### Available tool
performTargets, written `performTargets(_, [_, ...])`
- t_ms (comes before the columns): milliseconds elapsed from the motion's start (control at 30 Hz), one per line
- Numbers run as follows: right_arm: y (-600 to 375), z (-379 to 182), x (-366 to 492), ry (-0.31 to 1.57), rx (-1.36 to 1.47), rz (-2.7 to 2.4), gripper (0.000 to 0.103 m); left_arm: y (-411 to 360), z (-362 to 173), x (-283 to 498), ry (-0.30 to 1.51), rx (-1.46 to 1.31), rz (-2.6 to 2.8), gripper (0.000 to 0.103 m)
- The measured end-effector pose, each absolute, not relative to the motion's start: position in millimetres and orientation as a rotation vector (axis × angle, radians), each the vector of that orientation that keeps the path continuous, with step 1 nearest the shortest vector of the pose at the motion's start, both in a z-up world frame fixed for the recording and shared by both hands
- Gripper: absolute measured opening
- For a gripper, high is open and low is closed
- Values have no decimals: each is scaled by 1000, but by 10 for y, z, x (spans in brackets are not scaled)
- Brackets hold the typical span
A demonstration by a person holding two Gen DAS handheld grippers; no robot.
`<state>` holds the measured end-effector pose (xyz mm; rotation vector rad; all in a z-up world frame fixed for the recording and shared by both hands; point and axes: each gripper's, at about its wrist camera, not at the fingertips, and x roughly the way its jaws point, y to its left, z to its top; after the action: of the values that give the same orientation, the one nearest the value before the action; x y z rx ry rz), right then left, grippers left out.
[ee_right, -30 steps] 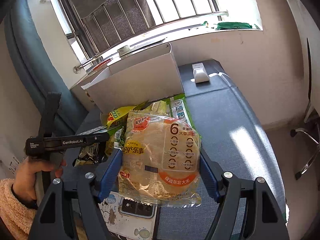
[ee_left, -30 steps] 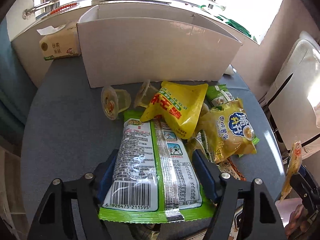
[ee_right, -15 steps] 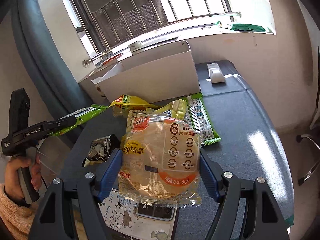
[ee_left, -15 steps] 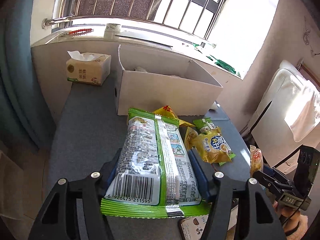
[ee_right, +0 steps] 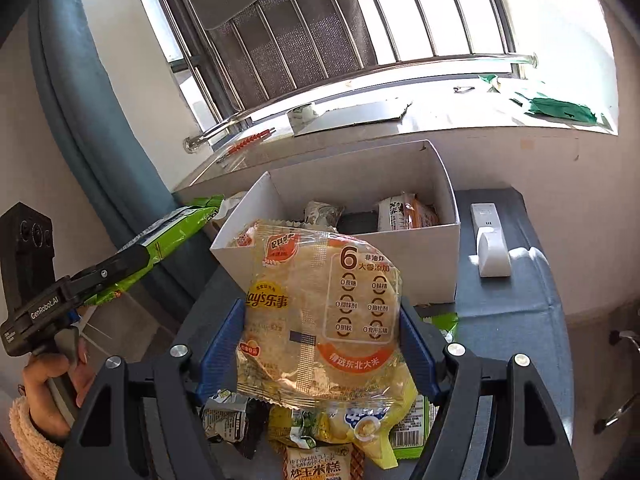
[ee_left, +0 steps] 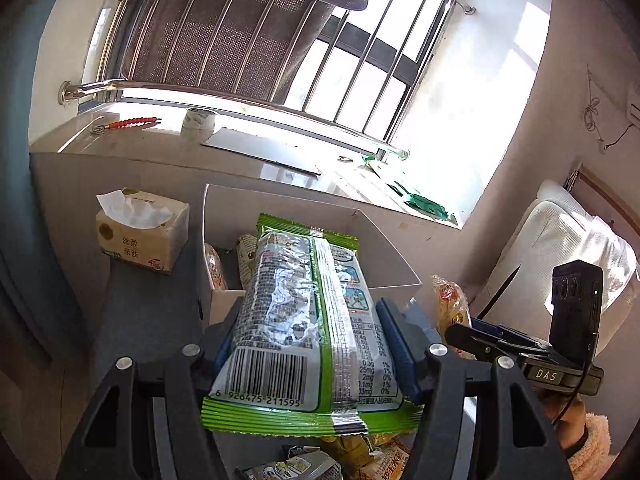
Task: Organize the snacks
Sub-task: 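Place the green chip bag and round bread pack into the white box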
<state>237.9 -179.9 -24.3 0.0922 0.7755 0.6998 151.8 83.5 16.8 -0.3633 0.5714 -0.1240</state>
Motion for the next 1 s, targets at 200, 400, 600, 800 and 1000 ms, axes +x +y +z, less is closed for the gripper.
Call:
performTargets(200, [-1394, -89, 3318, 865, 88, 689, 79, 911, 249, 2353, 554, -414, -97, 68])
performTargets(400, [-1123, -124, 3911, 908, 30, 641, 79, 961, 230, 2880, 588, -392, -22, 73])
performTargets(600, [-1205, -195, 3978, 908, 102, 615, 103, 1118, 10, 2930, 682, -442, 17, 103])
performTargets(800, [-1452, -65, 3752, 862, 146, 623, 103, 1188, 137, 2541, 649, -428, 5, 103])
performTargets(1000, [-1743, 147, 3225, 774, 196, 697, 103, 1079, 409, 1951, 578, -355, -50, 103])
